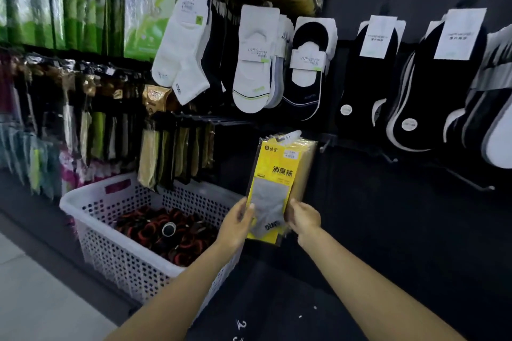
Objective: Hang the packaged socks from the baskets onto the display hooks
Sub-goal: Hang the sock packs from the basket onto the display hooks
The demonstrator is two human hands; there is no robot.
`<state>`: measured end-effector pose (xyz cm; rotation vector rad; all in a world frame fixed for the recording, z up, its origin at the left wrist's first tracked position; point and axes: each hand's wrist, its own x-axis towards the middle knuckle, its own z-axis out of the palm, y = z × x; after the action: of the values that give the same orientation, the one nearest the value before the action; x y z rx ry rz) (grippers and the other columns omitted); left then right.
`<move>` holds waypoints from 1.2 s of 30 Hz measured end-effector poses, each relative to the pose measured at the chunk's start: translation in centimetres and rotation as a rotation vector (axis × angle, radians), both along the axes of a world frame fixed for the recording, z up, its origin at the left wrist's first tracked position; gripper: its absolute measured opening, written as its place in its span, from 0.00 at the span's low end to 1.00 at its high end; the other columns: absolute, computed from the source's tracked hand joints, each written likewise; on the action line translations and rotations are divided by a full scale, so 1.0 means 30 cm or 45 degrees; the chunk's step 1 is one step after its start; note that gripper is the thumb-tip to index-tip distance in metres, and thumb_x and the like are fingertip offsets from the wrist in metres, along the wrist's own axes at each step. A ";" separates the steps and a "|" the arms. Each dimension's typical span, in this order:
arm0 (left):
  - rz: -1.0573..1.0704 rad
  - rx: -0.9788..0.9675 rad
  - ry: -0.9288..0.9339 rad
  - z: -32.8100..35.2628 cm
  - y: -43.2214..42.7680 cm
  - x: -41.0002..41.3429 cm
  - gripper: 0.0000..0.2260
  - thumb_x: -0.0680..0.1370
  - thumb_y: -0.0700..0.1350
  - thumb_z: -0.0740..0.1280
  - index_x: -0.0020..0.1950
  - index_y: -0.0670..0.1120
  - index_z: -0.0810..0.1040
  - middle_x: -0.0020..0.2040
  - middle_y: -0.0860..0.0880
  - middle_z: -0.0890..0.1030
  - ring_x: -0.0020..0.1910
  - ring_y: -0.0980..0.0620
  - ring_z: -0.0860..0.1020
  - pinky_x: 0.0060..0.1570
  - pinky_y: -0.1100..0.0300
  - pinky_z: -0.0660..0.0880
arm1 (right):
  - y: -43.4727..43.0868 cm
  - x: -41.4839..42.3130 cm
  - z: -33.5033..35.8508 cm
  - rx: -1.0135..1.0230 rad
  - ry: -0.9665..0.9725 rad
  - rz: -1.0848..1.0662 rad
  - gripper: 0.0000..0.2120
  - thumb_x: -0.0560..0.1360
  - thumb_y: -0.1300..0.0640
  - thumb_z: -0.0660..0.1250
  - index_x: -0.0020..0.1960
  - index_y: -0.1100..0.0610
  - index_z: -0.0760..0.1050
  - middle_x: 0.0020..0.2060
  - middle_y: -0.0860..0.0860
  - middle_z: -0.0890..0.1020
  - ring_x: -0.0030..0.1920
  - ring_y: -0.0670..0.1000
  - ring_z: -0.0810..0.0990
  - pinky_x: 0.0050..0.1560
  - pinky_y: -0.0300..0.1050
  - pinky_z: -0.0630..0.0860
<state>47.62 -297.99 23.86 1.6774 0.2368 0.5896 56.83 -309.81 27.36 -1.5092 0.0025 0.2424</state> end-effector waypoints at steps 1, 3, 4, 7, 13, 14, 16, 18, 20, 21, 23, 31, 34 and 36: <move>0.000 0.009 0.028 -0.025 -0.005 -0.015 0.20 0.81 0.50 0.59 0.73 0.49 0.64 0.70 0.54 0.69 0.71 0.51 0.66 0.59 0.69 0.66 | -0.027 -0.017 -0.030 -0.032 -0.007 0.011 0.10 0.78 0.55 0.65 0.55 0.60 0.77 0.59 0.58 0.79 0.59 0.57 0.78 0.63 0.54 0.74; 0.039 0.032 0.109 -0.084 -0.017 -0.057 0.23 0.81 0.51 0.59 0.74 0.46 0.62 0.71 0.51 0.67 0.72 0.50 0.64 0.60 0.65 0.63 | -0.094 -0.077 -0.094 -0.112 -0.032 0.080 0.05 0.79 0.56 0.64 0.52 0.57 0.75 0.59 0.59 0.78 0.61 0.58 0.76 0.63 0.53 0.74; 0.059 0.048 0.132 -0.120 -0.029 -0.087 0.23 0.80 0.51 0.60 0.74 0.46 0.63 0.70 0.52 0.68 0.72 0.50 0.65 0.60 0.65 0.63 | -0.132 -0.114 -0.132 -0.156 -0.043 0.130 0.05 0.79 0.56 0.64 0.53 0.57 0.75 0.59 0.59 0.78 0.61 0.58 0.77 0.62 0.52 0.75; 0.061 0.056 0.215 -0.244 -0.089 -0.210 0.23 0.79 0.52 0.61 0.73 0.47 0.66 0.69 0.53 0.69 0.69 0.54 0.68 0.62 0.64 0.65 | -0.259 -0.241 -0.269 -0.270 -0.017 0.295 0.11 0.78 0.55 0.65 0.59 0.57 0.74 0.54 0.53 0.79 0.54 0.51 0.78 0.55 0.44 0.75; -0.046 0.012 0.543 -0.551 -0.297 -0.530 0.19 0.79 0.47 0.64 0.69 0.44 0.70 0.63 0.50 0.74 0.57 0.58 0.73 0.55 0.66 0.70 | -0.551 -0.508 -0.637 -0.598 0.256 0.454 0.14 0.77 0.56 0.67 0.61 0.59 0.73 0.54 0.51 0.77 0.51 0.49 0.78 0.45 0.35 0.75; -0.033 0.015 0.611 -0.604 -0.330 -0.593 0.18 0.79 0.47 0.64 0.68 0.44 0.70 0.61 0.49 0.76 0.55 0.56 0.74 0.52 0.66 0.70 | -0.605 -0.553 -0.705 -0.672 0.282 0.441 0.15 0.77 0.56 0.68 0.61 0.60 0.73 0.54 0.52 0.78 0.49 0.48 0.78 0.40 0.33 0.73; -0.035 0.053 0.740 -0.701 -0.383 -0.717 0.18 0.79 0.47 0.64 0.67 0.43 0.71 0.60 0.48 0.76 0.57 0.52 0.75 0.51 0.63 0.70 | -0.706 -0.641 -0.821 -0.786 0.331 0.378 0.18 0.75 0.56 0.69 0.62 0.63 0.73 0.59 0.56 0.78 0.53 0.52 0.78 0.44 0.37 0.73; -0.054 0.014 0.865 -0.779 -0.416 -0.826 0.19 0.79 0.46 0.64 0.68 0.41 0.70 0.66 0.46 0.72 0.66 0.46 0.70 0.59 0.58 0.71 | -0.790 -0.711 -0.892 -0.928 0.371 0.344 0.21 0.74 0.52 0.71 0.62 0.61 0.73 0.59 0.57 0.78 0.55 0.54 0.77 0.50 0.43 0.72; -0.064 0.021 1.017 -0.827 -0.433 -0.907 0.23 0.79 0.48 0.65 0.71 0.40 0.67 0.70 0.43 0.69 0.69 0.44 0.67 0.64 0.55 0.69 | -0.848 -0.748 -0.935 -1.021 0.461 0.425 0.26 0.72 0.47 0.72 0.64 0.59 0.72 0.60 0.56 0.77 0.55 0.53 0.77 0.52 0.45 0.72; -0.067 0.049 1.081 -0.841 -0.436 -0.933 0.24 0.79 0.48 0.65 0.72 0.40 0.65 0.71 0.43 0.68 0.69 0.45 0.68 0.63 0.57 0.69 | -0.861 -0.763 -0.947 -0.999 0.564 0.466 0.30 0.73 0.46 0.71 0.68 0.59 0.68 0.65 0.56 0.74 0.59 0.53 0.75 0.55 0.46 0.71; -0.072 0.039 1.168 -0.861 -0.442 -0.960 0.24 0.79 0.49 0.63 0.72 0.40 0.64 0.70 0.43 0.68 0.65 0.46 0.70 0.53 0.65 0.70 | -0.873 -0.790 -0.969 -0.900 0.761 0.518 0.34 0.75 0.45 0.68 0.73 0.61 0.61 0.71 0.57 0.66 0.68 0.57 0.68 0.63 0.49 0.68; 0.049 -0.394 1.158 -0.865 -0.443 -0.929 0.21 0.80 0.51 0.62 0.68 0.38 0.71 0.60 0.42 0.76 0.58 0.45 0.75 0.54 0.54 0.73 | -0.843 -0.771 -1.035 -0.544 0.939 0.284 0.26 0.75 0.45 0.67 0.66 0.59 0.71 0.63 0.57 0.75 0.57 0.55 0.77 0.52 0.47 0.74; 0.115 -0.578 1.086 -0.869 -0.430 -0.891 0.22 0.80 0.49 0.61 0.69 0.37 0.69 0.60 0.43 0.74 0.62 0.44 0.74 0.61 0.52 0.70 | -0.818 -0.728 -1.058 -0.352 0.987 0.172 0.22 0.74 0.47 0.69 0.62 0.59 0.73 0.58 0.57 0.78 0.52 0.55 0.78 0.49 0.47 0.78; 0.122 -0.668 1.081 -0.884 -0.415 -0.863 0.22 0.80 0.49 0.61 0.70 0.37 0.68 0.59 0.41 0.75 0.60 0.44 0.74 0.63 0.52 0.69 | -0.797 -0.692 -1.089 -0.321 0.992 0.132 0.24 0.74 0.45 0.68 0.63 0.59 0.72 0.61 0.58 0.77 0.59 0.57 0.76 0.60 0.52 0.75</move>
<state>21.71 -310.45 -2.67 1.3114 0.9946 -0.1564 36.07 -333.71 -5.30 -1.5784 0.5940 0.9278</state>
